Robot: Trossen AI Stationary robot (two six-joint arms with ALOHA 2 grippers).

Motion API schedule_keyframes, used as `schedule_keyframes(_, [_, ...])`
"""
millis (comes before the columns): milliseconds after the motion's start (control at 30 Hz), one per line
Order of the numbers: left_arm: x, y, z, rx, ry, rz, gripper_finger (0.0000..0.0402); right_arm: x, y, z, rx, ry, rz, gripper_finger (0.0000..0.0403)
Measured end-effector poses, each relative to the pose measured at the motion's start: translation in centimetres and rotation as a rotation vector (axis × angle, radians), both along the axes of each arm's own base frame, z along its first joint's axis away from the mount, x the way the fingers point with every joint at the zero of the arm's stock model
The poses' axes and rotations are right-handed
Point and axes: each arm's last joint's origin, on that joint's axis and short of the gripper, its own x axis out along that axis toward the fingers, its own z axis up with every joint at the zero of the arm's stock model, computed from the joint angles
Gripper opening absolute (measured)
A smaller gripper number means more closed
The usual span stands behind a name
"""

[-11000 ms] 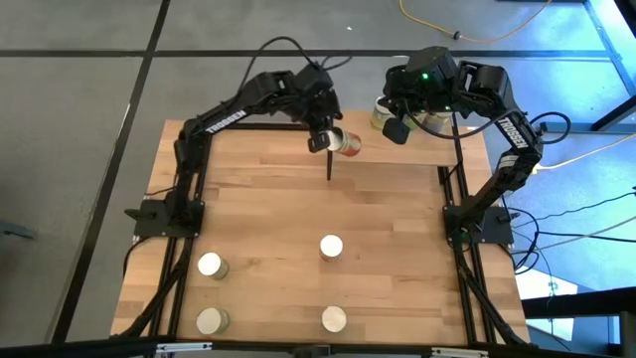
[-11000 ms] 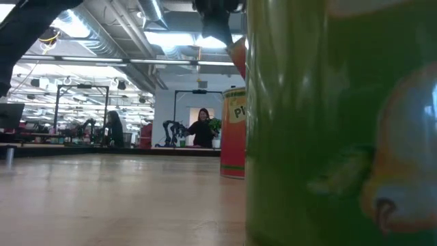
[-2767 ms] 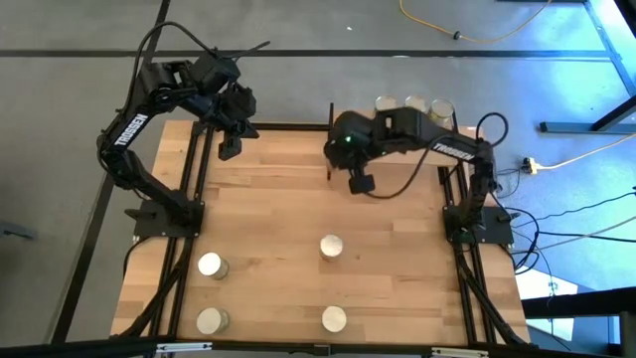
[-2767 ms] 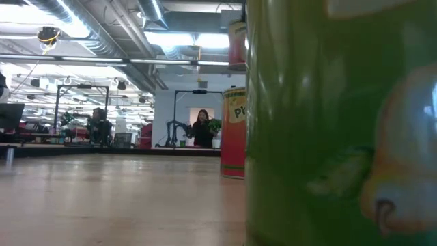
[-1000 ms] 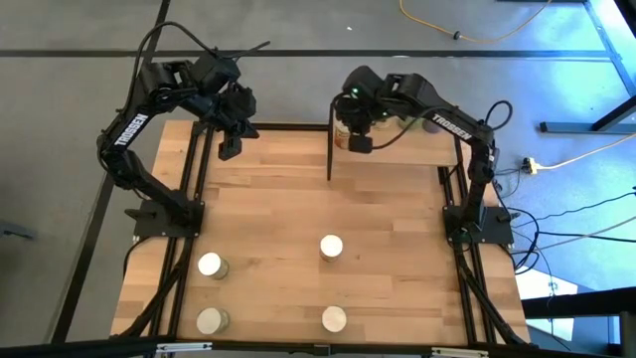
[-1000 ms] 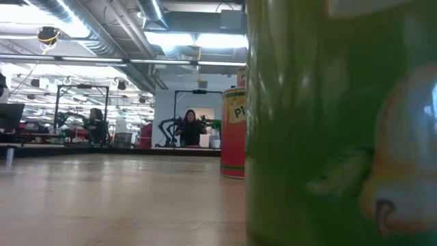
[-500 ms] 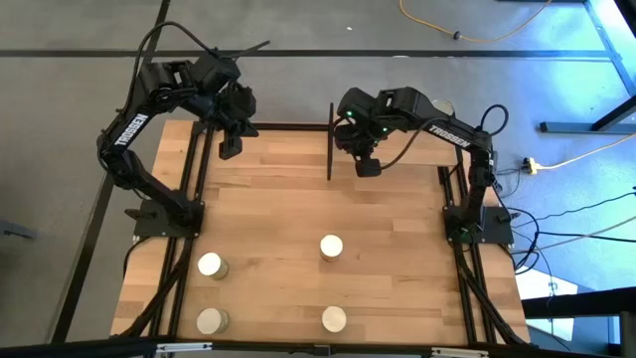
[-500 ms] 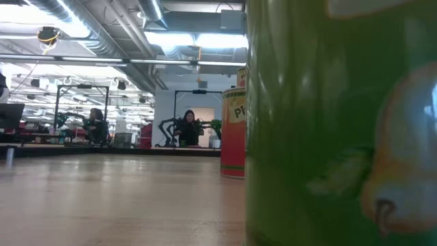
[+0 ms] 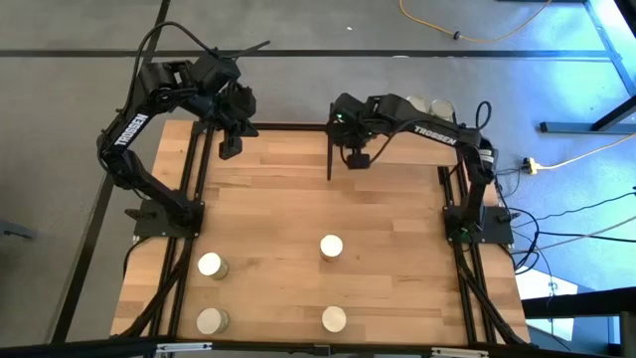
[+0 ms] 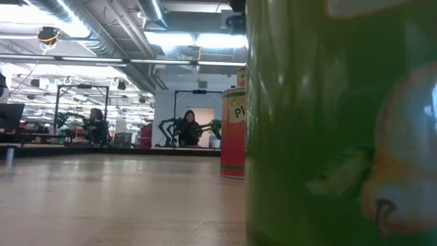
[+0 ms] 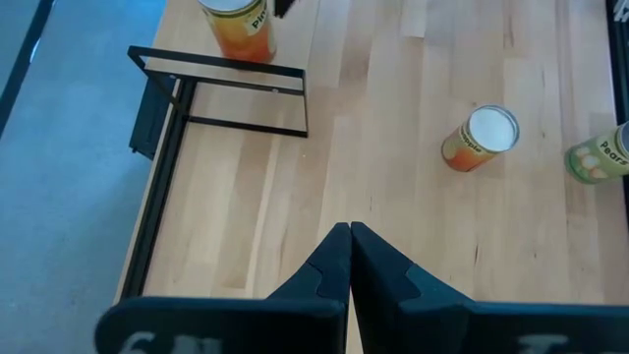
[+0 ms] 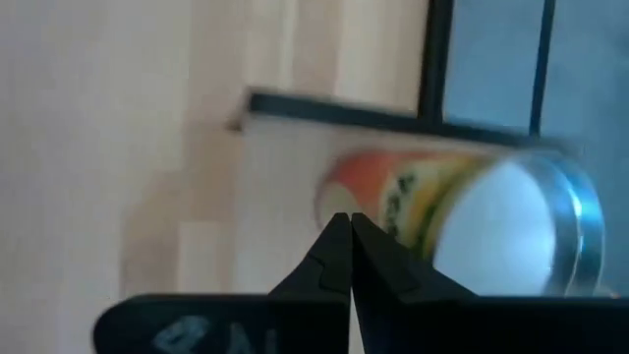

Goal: Pick and place cans onto a shelf
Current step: Put the top canned pineapple on the shelf

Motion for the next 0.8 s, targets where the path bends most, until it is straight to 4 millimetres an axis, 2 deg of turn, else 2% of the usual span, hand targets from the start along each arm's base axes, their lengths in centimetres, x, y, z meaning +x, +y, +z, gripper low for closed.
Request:
schedule_keyframes(200, [0.0,0.0,0.0,0.001,0.0,0.0,0.0,-0.1,-1.6,-1.2,-0.056,0.008,-0.028,0.0001])
schedule_keyframes(400, [0.0,0.0,0.0,0.001,0.0,0.0,0.0,-0.1,-3.0,-1.2,-0.112,-0.029,-0.066,0.0001])
schedule_keyframes(800, [0.0,0.0,0.0,0.001,0.0,0.0,0.0,-0.6,-4.1,-1.1,-0.173,-0.004,-0.121,0.0])
